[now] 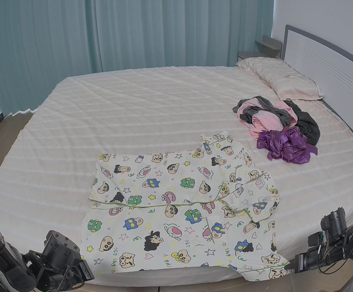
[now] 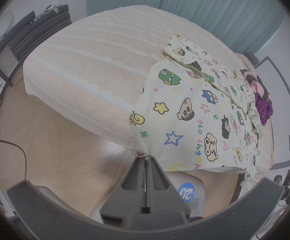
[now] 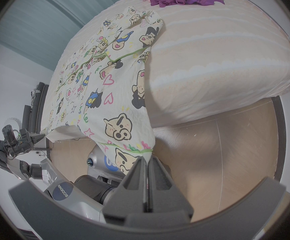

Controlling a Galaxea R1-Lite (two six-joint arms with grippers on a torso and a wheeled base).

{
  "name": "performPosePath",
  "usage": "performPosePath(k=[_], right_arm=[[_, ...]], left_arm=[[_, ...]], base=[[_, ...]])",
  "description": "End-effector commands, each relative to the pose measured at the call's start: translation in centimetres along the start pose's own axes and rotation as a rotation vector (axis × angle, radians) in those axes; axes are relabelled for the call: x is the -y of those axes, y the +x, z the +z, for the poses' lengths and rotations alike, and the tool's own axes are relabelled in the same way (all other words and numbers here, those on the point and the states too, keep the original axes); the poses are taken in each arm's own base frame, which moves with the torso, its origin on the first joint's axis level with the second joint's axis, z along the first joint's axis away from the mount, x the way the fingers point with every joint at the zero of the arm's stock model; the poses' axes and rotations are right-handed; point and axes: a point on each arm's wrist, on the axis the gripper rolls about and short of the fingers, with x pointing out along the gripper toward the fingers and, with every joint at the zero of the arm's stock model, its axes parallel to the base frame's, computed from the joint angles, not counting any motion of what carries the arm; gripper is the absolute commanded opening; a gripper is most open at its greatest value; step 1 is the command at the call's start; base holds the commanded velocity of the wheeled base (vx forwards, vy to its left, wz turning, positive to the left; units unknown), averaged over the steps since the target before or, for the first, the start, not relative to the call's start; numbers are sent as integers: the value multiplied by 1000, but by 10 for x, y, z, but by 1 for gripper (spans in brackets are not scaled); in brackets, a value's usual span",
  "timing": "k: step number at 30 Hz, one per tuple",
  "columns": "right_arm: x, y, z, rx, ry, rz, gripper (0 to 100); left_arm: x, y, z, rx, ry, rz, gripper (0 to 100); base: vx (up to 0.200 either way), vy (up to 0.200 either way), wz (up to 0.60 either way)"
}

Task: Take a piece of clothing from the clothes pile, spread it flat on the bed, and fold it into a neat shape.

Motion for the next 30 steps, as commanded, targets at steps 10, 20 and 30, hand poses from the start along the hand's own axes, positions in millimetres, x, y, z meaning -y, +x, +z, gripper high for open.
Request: performPosePath(k=[10,20,30], right_arm=[[2,-7,-13,-64,-27,-17,0],[-3,-17,-5,40,-50,15,0],[-16,-29,29,217,-76,58,0]], left_arm=[[-7,-8,-13,-63,47,23,0],[5,-10,-4,-2,30,-28,0],[27,-20,39,132,-72,-130,0]], base=[[0,0,0],[0,0,0],[0,0,0]])
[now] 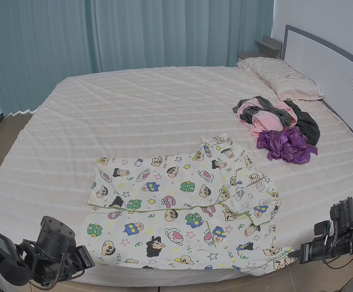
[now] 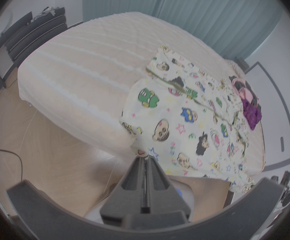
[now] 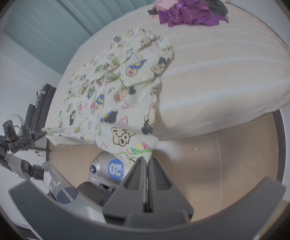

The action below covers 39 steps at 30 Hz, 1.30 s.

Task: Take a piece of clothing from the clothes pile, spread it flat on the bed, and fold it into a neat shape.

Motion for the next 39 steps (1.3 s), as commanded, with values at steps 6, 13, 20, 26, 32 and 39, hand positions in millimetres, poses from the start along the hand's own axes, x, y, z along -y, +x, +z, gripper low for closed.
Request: performPosePath(k=[6,13,20,26,32,39], right_arm=[[-10,-2,42,153,-28,33,0],[-16,8,76,207,44,57,0],[-17,32,109,220,119,69,0],[-19,45,127,239,170,76,0],[-20,68,153,268,226,67,0],[-24,86,171,301,271,62,0]], left_arm=[[16,6,50,70,-119,-82,0],[26,29,73,49,-166,-92,0],[31,56,100,75,-225,-66,0],[37,74,117,94,-250,-60,0],[42,103,134,102,-305,-46,0],[49,125,145,107,-314,-45,0]], base=[[0,0,0],[0,0,0],[0,0,0],[0,0,0],[0,0,0],[0,0,0]])
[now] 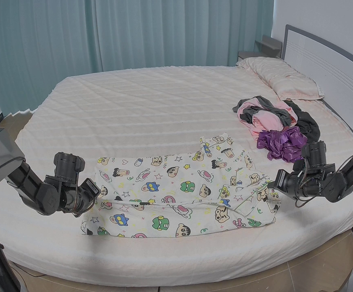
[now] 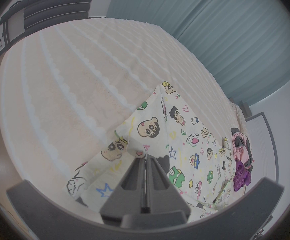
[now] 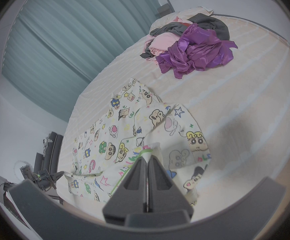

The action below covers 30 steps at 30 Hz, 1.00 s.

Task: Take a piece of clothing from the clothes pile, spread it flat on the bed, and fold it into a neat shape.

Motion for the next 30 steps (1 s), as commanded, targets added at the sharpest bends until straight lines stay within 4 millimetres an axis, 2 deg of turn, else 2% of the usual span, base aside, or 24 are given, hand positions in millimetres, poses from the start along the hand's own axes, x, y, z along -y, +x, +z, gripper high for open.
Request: performPosePath(k=[1,11,22,23,30], right_arm=[[0,25,1,-16,26,-13,0],[-4,43,10,10,73,-6,0],[-4,57,15,36,136,-17,0],[-4,57,15,36,139,-17,100],[-12,38,24,70,242,13,100]], left_arm=[[0,26,0,-12,-6,29,0],[3,45,6,-1,-36,30,0],[6,48,7,0,-38,22,0],[6,49,7,1,-38,24,100],[3,39,13,17,-77,21,100]], base=[[0,0,0],[0,0,0],[0,0,0],[0,0,0],[0,0,0]])
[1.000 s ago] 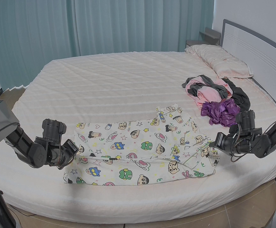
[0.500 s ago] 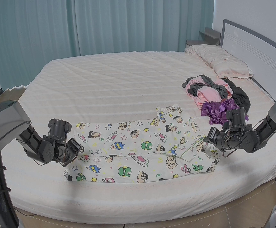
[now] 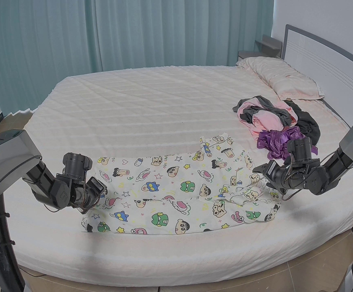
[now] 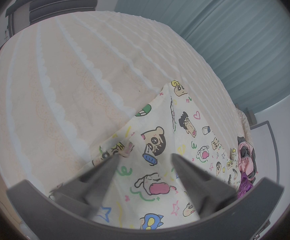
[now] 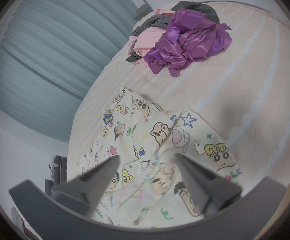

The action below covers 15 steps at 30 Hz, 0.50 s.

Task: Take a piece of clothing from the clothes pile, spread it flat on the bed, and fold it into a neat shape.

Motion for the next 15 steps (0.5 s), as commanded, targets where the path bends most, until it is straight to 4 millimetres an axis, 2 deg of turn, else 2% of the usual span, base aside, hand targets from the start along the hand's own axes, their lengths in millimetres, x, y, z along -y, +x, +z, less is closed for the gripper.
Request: performPosePath(k=[1,5,8,11,14,15], right_arm=[[-7,-14,5,20,30,20,100],[-18,-27,8,41,144,54,100],[-25,-30,-3,17,218,59,100],[-27,-19,-27,6,223,0,100],[-26,-15,-31,14,218,-19,100],[-20,1,-39,40,204,-81,100]], left_arm=[[-2,-9,6,16,-17,-5,100],[-9,-33,13,29,-35,-20,100],[-14,-52,12,12,-42,-46,100],[-17,-75,12,-11,-116,-94,100],[-17,-80,12,-13,-134,-101,100],[-23,-86,8,-32,-144,-102,100]], base=[[0,0,0],[0,0,0],[0,0,0],[0,0,0],[0,0,0],[0,0,0]])
